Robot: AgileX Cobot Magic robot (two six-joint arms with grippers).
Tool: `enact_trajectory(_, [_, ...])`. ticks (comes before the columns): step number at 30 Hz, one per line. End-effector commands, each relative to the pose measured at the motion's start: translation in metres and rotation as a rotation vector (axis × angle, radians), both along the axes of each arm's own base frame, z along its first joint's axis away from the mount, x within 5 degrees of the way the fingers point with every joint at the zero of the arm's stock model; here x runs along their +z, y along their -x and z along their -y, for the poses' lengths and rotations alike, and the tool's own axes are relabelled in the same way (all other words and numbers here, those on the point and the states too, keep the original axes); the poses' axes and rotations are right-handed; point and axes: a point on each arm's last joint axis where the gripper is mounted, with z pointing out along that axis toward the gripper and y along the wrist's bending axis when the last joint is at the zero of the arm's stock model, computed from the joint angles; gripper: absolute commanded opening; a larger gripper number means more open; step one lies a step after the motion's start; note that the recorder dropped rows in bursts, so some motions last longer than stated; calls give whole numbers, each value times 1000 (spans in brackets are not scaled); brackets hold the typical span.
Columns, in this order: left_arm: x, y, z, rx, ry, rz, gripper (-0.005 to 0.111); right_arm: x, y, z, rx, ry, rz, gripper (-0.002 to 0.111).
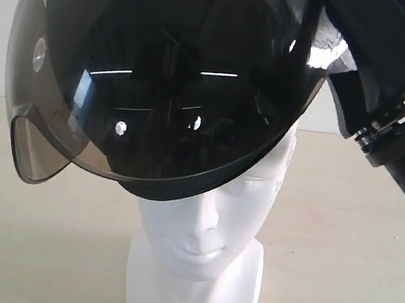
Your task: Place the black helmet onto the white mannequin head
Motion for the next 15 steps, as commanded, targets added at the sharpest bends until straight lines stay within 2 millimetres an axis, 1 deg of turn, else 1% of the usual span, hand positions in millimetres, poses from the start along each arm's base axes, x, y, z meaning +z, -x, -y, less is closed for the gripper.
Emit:
enact_trajectory(1, [-1,0,0,4,9,5,4,0,-6,12,-160,22,19,0])
enact_trajectory(15, [-1,0,0,4,9,5,4,-1,-7,13,-197,49,38,0])
